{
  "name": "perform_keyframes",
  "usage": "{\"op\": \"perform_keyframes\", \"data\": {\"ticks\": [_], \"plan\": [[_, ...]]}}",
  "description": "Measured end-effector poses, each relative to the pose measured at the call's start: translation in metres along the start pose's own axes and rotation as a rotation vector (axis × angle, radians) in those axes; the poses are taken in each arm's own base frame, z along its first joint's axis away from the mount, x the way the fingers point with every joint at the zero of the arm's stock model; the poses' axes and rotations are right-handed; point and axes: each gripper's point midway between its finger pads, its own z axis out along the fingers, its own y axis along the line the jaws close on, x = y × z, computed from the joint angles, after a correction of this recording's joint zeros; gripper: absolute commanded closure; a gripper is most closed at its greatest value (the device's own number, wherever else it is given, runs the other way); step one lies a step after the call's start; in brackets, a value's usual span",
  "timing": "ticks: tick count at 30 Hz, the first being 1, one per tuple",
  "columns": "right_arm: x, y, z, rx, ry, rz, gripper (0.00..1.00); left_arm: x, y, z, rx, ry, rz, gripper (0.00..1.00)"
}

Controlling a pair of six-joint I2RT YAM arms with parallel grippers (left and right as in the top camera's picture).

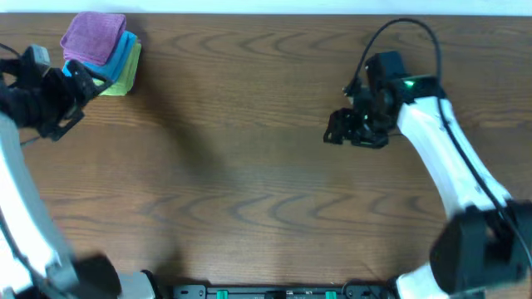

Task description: Fold the cloth

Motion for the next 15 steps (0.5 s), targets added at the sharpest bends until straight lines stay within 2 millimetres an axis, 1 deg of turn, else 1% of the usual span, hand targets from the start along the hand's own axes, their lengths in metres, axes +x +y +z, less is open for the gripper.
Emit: {"op": "perform_keyframes", "data": {"ticks": [1,3,4,5,6,8,11,13,15], "plan": [[-0.002,0.006,-0.015,-0.008,-0.045,-0.024,0.07,0.01,-0.017,-0.017,0.009,-0.04,0.066,0.05],[-0.006,0.015,-0.042,-0.02,-0.129,-0.066,0.04,0.026,-0.039,-0.04,0.018,-0.093,0.158,0.05],[-0.007,0.02,-0.057,-0.02,-0.177,-0.087,0.01,0.039,-0.053,-0.054,0.027,-0.127,0.219,0.05],[-0.007,0.023,-0.07,-0.02,-0.217,-0.101,0.01,0.049,-0.062,-0.063,0.035,-0.148,0.262,0.05],[-0.005,0.025,-0.088,-0.009,-0.273,-0.12,0.01,0.064,-0.076,-0.078,0.051,-0.183,0.323,0.05],[-0.001,0.025,-0.112,0.019,-0.352,-0.136,0.01,0.087,-0.092,-0.1,0.075,-0.237,0.411,0.05],[0.005,0.024,-0.137,0.052,-0.435,-0.147,0.01,0.111,-0.105,-0.125,0.102,-0.307,0.486,0.05],[0.008,0.024,-0.149,0.065,-0.474,-0.152,0.01,0.124,-0.108,-0.141,0.109,-0.358,0.516,0.05],[0.01,0.023,-0.153,0.075,-0.49,-0.153,0.01,0.135,-0.11,-0.152,0.115,-0.398,0.536,0.05]]}}
